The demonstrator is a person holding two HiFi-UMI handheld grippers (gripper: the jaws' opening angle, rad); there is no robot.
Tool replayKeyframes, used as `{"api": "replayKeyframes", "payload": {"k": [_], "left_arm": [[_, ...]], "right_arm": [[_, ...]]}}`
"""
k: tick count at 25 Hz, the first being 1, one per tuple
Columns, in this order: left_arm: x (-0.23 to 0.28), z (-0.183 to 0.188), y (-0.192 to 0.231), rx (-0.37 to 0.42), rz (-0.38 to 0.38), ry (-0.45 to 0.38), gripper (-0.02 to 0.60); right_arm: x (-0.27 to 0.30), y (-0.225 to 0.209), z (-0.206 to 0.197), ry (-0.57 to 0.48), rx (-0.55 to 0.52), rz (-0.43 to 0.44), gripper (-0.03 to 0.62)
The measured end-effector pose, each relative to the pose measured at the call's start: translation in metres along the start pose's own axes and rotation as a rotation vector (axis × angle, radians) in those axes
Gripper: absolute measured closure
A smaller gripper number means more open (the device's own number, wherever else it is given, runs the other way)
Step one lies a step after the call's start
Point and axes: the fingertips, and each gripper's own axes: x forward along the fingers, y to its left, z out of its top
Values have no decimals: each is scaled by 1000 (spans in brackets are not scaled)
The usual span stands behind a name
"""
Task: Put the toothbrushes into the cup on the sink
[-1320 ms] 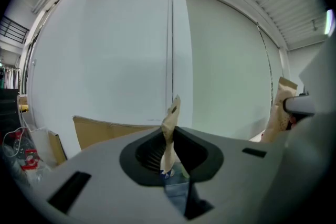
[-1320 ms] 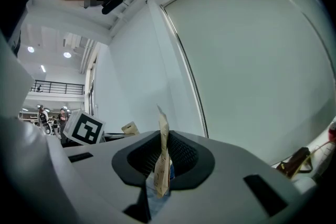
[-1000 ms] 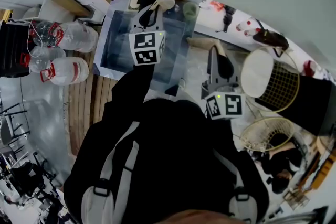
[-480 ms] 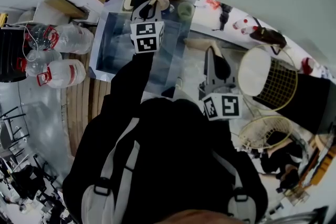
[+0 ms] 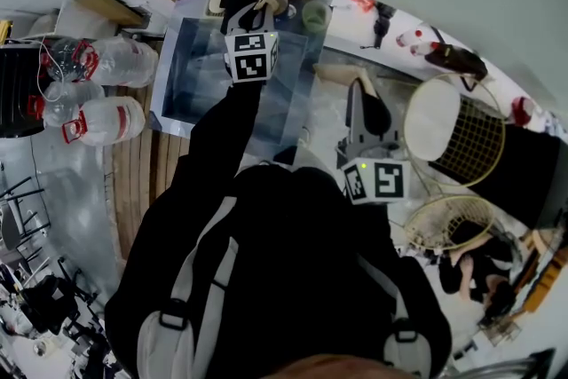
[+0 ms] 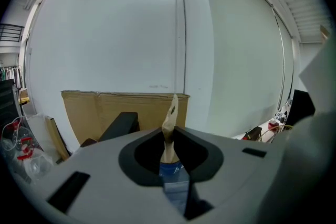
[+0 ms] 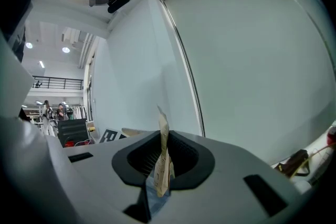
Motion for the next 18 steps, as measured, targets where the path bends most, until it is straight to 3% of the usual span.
{"api": "replayKeyframes", "payload": {"k": [5,11,18], "left_arm": [[4,-10,-1,-26,-16,15,532],[-8,-2,-6,-57,-60,-34,451],[-40,5,-7,-66,-66,-81,449]], "right_arm": [[-2,1,-5,8,5,-2,556],[-4,1,-6,9,2,-8,554],[-2,-3,0,-11,2,-12,556]]}}
